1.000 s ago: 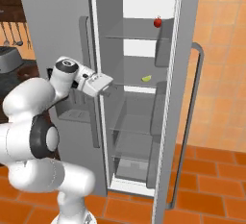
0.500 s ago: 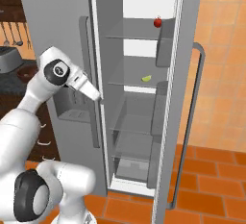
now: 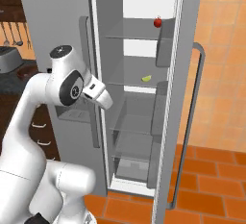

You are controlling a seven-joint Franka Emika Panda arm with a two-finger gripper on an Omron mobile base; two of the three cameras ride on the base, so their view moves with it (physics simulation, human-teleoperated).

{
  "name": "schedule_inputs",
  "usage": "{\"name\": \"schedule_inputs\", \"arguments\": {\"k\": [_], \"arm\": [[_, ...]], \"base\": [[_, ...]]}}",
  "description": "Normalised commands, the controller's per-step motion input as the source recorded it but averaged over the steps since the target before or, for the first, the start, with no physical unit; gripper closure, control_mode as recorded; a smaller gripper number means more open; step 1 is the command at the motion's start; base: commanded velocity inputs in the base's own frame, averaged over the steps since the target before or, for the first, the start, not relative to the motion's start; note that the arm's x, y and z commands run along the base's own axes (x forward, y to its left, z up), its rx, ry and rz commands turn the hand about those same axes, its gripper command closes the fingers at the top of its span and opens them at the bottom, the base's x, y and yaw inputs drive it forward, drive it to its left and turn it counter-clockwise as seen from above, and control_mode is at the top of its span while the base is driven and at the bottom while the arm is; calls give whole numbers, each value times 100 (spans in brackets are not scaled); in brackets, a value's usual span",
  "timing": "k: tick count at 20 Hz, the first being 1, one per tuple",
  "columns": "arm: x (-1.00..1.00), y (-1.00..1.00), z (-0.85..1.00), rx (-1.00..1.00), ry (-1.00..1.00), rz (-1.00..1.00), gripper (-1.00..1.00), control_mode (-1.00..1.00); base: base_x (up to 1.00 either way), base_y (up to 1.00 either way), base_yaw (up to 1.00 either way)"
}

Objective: Grab a lemon wedge from the fridge and one ice cube from the ice bowl, and put them in the glass of lemonade.

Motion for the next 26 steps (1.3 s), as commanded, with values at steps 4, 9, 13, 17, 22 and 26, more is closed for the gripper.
{"name": "schedule_inputs", "arguments": {"k": [4, 9, 13, 17, 22, 26], "arm": [[-21, 0, 2, 2, -25, 5, -100, -100], [6, -1, 0, 0, 0, 0, -100, -100], [1, -26, 0, 0, 0, 4, -100, 100], [0, 0, 0, 0, 0, 0, -100, 100], [0, 0, 0, 0, 0, 0, -100, 100], [0, 0, 0, 0, 0, 0, -100, 100]], "base": [[0, 0, 0], [0, 0, 0], [4, -9, 2], [40, -30, 6], [49, -26, 8], [14, -55, 7]]}}
